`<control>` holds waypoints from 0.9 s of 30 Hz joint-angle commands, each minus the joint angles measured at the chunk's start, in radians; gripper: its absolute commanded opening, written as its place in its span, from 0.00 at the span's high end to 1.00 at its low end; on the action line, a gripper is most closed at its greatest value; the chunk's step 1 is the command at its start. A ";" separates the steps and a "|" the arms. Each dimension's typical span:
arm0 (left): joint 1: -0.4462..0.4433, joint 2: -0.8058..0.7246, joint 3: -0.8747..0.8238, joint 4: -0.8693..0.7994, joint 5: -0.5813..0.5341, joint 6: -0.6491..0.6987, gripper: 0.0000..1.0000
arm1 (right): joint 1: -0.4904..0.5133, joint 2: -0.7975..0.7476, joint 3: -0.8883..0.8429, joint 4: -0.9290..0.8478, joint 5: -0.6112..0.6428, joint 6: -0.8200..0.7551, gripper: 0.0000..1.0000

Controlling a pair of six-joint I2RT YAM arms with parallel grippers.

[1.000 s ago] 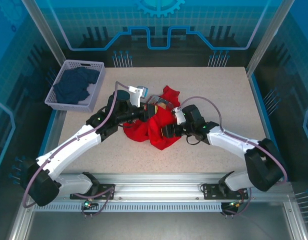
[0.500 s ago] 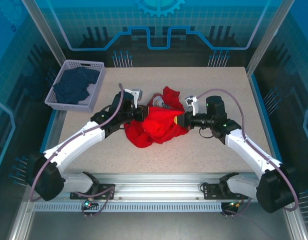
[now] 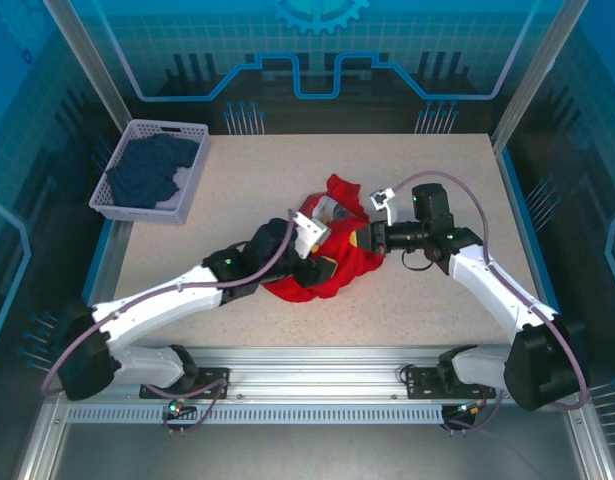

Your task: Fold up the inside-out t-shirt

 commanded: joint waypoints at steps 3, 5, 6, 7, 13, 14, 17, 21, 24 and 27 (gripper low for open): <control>-0.001 0.151 0.082 0.087 -0.034 0.061 0.44 | -0.017 -0.016 0.015 -0.028 -0.040 -0.011 1.00; 0.001 0.186 0.108 0.124 -0.021 0.049 0.55 | -0.021 -0.028 0.006 -0.045 -0.037 -0.033 1.00; 0.002 0.205 0.124 0.138 0.005 0.040 0.59 | -0.028 -0.037 0.006 -0.043 -0.041 -0.036 1.00; 0.002 0.221 0.140 0.140 0.036 0.033 0.63 | -0.036 -0.046 -0.026 -0.036 -0.043 -0.032 1.00; 0.055 0.208 0.142 0.142 0.231 -0.066 1.00 | -0.080 -0.101 -0.007 -0.162 0.026 -0.112 1.00; 0.089 0.163 0.119 0.165 0.333 -0.131 1.00 | -0.080 -0.110 0.031 -0.238 0.110 -0.155 1.00; 0.147 0.053 0.057 0.267 0.539 -0.288 1.00 | -0.049 -0.144 0.074 -0.344 0.308 -0.222 0.91; 0.162 -0.028 0.046 0.282 0.636 -0.364 1.00 | 0.006 -0.164 0.100 -0.369 0.558 -0.174 0.90; 0.181 -0.051 0.040 0.282 0.636 -0.388 1.00 | 0.067 -0.177 0.125 -0.422 0.752 -0.170 0.85; 0.188 -0.058 0.043 0.260 0.613 -0.373 1.00 | 0.129 -0.255 0.098 -0.398 0.764 -0.215 0.74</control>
